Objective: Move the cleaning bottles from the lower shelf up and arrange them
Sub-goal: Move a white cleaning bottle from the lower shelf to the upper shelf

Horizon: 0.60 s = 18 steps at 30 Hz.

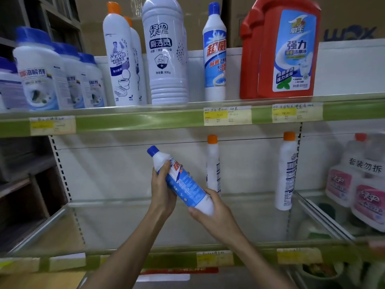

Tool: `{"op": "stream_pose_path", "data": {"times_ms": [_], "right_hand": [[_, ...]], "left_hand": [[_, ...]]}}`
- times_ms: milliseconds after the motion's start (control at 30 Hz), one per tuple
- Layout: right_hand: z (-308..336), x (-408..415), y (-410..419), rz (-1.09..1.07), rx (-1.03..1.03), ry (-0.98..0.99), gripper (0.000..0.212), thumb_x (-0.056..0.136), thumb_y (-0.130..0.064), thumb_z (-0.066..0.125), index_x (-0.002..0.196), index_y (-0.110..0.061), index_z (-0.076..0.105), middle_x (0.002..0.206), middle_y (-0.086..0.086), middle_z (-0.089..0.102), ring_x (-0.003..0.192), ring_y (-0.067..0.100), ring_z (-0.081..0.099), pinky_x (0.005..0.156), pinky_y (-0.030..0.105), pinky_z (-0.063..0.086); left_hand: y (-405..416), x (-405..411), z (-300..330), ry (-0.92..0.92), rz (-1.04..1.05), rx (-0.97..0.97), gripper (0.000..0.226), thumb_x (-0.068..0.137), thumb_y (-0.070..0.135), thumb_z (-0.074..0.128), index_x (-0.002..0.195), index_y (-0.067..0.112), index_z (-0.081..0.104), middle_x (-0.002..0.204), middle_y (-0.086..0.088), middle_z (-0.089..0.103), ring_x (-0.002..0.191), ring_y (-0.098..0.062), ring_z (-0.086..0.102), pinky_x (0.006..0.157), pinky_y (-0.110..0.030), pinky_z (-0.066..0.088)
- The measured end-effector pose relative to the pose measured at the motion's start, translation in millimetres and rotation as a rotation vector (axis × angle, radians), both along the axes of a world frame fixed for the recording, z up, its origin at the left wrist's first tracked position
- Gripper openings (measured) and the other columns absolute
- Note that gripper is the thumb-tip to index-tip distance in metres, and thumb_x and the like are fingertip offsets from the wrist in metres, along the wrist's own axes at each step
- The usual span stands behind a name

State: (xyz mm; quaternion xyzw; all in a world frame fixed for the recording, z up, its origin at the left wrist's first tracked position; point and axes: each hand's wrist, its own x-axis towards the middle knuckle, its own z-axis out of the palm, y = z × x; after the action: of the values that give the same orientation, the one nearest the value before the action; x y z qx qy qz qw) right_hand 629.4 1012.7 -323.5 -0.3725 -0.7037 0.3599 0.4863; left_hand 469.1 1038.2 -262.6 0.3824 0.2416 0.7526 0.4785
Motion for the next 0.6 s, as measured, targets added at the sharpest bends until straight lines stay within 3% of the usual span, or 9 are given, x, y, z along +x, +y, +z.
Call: {"op": "stream_pose_path", "data": {"times_ms": [100,167,233,333,467,600], "right_hand": [[-3.2,-6.3,-9.5,0.030,0.038,0.026,0.058,0.070,-0.053,0.081,0.118,-0.044,0.051,0.110,-0.012,0.064,0.095,-0.001,0.065,0.069,0.016,0.055],[-5.8,-9.4,-19.9,0.031,0.078,0.052,0.056,0.074,-0.046,0.084,0.119,-0.048,0.050,0.109,-0.017,0.063,0.100,-0.002,0.064,0.071,0.014,0.055],[-6.2,-10.7,-33.2,0.040,0.126,0.094,0.058,0.073,-0.050,0.084,0.119,-0.055,0.049,0.110,-0.023,0.062,0.103,-0.002,0.064,0.072,0.013,0.055],[-0.8,-10.1,-54.8,0.052,0.186,0.141,0.061,0.068,-0.067,0.080,0.119,-0.067,0.047,0.112,-0.029,0.061,0.105,0.002,0.065,0.071,0.017,0.058],[26.3,-9.1,-75.1,0.096,0.191,0.191,0.060,0.068,-0.069,0.079,0.119,-0.066,0.049,0.113,-0.024,0.062,0.106,0.007,0.067,0.070,0.019,0.058],[76.0,-11.7,-88.4,0.167,0.176,0.241,0.056,0.071,-0.062,0.080,0.121,-0.056,0.055,0.113,-0.019,0.064,0.106,0.011,0.068,0.070,0.020,0.058]], "left_hand": [[-22.4,2.1,0.9,0.034,0.033,0.053,0.049,0.087,0.037,0.062,0.125,0.008,0.051,0.094,-0.018,0.062,0.075,-0.031,0.068,0.069,-0.042,0.060],[-36.0,3.6,1.5,0.082,0.108,0.084,0.055,0.089,0.040,0.058,0.128,0.001,0.050,0.097,-0.016,0.067,0.081,-0.029,0.071,0.070,-0.039,0.061],[-52.5,5.5,3.0,0.103,0.157,0.117,0.056,0.090,0.041,0.055,0.127,0.000,0.049,0.100,-0.014,0.070,0.082,-0.028,0.072,0.070,-0.040,0.060],[-83.2,10.2,9.3,0.064,0.171,0.178,0.074,0.087,0.049,0.061,0.127,-0.011,0.045,0.099,-0.024,0.063,0.078,-0.029,0.069,0.068,-0.038,0.059],[-117.1,14.4,38.4,0.055,0.189,0.250,0.115,0.067,0.073,0.074,0.129,-0.018,0.039,0.106,-0.031,0.055,0.080,-0.033,0.065,0.070,-0.037,0.058],[-138.5,14.4,90.7,0.007,0.201,0.258,0.123,0.066,0.077,0.071,0.135,-0.017,0.035,0.110,-0.035,0.052,0.081,-0.035,0.063,0.069,-0.036,0.057]]}}
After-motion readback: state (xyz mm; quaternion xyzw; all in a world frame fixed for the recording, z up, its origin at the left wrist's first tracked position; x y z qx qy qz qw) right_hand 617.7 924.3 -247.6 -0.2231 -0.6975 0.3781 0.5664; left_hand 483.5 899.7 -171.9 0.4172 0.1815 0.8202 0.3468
